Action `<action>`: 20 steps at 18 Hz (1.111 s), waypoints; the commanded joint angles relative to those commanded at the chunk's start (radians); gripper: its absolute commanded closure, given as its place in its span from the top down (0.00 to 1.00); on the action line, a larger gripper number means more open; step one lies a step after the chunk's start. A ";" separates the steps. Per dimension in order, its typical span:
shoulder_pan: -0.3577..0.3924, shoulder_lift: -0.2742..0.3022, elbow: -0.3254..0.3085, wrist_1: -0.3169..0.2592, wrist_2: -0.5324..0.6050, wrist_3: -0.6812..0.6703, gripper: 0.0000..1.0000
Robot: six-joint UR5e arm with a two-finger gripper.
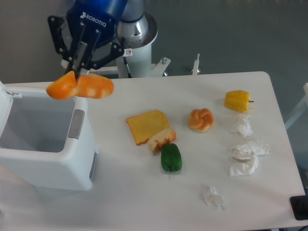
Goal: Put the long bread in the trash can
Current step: 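Carry the held bread loaf over to the white trash bin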
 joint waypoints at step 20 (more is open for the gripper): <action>-0.043 -0.041 0.000 0.026 -0.132 -0.003 0.00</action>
